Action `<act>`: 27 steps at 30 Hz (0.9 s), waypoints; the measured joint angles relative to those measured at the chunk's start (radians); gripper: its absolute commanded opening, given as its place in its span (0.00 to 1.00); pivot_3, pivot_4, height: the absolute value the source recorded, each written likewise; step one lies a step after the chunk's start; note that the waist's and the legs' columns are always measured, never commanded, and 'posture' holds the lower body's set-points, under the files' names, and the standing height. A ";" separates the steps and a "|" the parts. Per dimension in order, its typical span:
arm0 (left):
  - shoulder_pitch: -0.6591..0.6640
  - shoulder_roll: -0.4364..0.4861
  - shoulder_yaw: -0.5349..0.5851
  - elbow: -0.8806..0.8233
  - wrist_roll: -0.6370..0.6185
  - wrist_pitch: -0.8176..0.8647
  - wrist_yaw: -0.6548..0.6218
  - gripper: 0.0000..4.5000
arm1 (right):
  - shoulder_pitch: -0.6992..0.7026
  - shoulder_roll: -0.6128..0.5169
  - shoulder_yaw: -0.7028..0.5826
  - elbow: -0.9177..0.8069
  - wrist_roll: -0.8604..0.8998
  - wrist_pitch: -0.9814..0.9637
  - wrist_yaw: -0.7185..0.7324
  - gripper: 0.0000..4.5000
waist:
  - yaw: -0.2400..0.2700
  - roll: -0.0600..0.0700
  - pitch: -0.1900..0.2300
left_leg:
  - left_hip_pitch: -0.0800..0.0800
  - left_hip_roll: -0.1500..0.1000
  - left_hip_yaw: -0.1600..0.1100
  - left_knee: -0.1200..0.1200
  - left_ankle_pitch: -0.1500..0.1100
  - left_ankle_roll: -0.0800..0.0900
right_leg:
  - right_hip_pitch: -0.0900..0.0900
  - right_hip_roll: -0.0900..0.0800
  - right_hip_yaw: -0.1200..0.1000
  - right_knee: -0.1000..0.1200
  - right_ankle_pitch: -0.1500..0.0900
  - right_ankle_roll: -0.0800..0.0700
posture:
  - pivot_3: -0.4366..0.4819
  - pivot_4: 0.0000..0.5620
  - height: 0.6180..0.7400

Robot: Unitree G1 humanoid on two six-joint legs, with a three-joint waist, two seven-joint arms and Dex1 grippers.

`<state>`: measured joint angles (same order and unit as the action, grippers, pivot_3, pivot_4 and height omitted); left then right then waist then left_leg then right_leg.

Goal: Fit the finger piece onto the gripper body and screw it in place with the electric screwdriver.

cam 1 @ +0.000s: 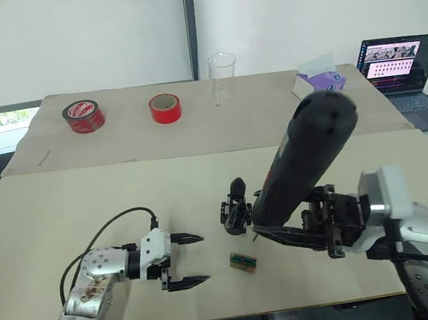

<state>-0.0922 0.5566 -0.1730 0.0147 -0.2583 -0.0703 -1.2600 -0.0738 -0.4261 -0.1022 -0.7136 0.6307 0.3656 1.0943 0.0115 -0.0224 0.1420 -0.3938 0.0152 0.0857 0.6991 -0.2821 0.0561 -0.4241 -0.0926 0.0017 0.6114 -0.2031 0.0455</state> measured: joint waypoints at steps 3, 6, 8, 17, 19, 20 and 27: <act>-0.007 -0.017 -0.020 0.000 0.013 -0.008 0.018 1.00 | -0.006 -0.022 0.035 0.056 -0.021 -0.057 0.038 0.43 | 0.002 0.000 0.000 | 0.002 0.000 0.000 0.000 0.000 0.000 | 0.001 0.000 0.000 0.000 0.000 0.000 | 0.48 0.27 1.00; -0.022 -0.047 -0.045 0.002 0.025 -0.004 0.033 1.00 | -0.022 -0.049 0.047 0.101 -0.023 -0.098 0.065 0.43 | 0.003 0.001 0.000 | 0.003 0.000 0.000 0.000 0.000 0.000 | 0.002 -0.001 0.000 0.000 0.000 0.000 | 0.48 0.27 1.00; -0.032 -0.060 -0.063 0.003 0.028 0.001 0.036 1.00 | -0.023 -0.069 0.054 0.121 -0.024 -0.117 0.085 0.43 | 0.003 0.001 0.000 | 0.002 0.000 0.000 0.000 0.000 0.000 | 0.002 -0.001 0.000 0.000 0.000 0.000 | 0.48 0.27 1.00; -0.064 -0.084 -0.113 0.014 0.067 0.007 0.042 1.00 | -0.020 -0.071 0.116 0.164 -0.051 -0.184 0.084 0.43 | 0.008 0.003 -0.002 | 0.003 -0.001 0.000 0.000 -0.001 0.001 | 0.003 -0.002 0.000 0.000 0.000 0.000 | 0.48 0.27 1.00; -0.068 -0.084 -0.118 0.014 0.069 0.010 0.042 1.00 | -0.012 -0.072 0.132 0.164 -0.059 -0.193 0.083 0.43 | 0.009 0.003 -0.002 | 0.003 -0.001 0.000 0.000 -0.001 0.001 | 0.003 -0.002 0.000 0.000 0.000 0.000 | 0.48 0.27 1.00; -0.069 -0.084 -0.120 0.014 0.069 0.010 0.042 1.00 | -0.004 -0.072 0.138 0.164 -0.059 -0.194 0.083 0.43 | 0.009 0.003 -0.002 | 0.003 -0.001 0.000 0.000 -0.001 0.001 | 0.003 -0.002 0.000 0.000 0.000 0.000 | 0.48 0.27 1.00; -0.077 -0.083 -0.129 0.014 0.069 0.012 0.037 1.00 | 0.007 -0.074 0.167 0.186 -0.061 -0.196 0.081 0.43 | 0.009 0.003 -0.002 | 0.003 -0.001 0.000 0.000 -0.001 0.001 | 0.003 -0.003 0.000 0.000 -0.001 -0.002 | 0.48 0.27 1.00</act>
<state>-0.1689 0.4740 -0.3023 0.0285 -0.1897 -0.0578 -1.2232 -0.0664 -0.4999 0.0651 -0.5272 0.5698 0.1695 1.1752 0.0207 -0.0193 0.1401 -0.3908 0.0146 0.0860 0.6988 -0.2827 0.0571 -0.4215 -0.0951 0.0016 0.6112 -0.2040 0.0439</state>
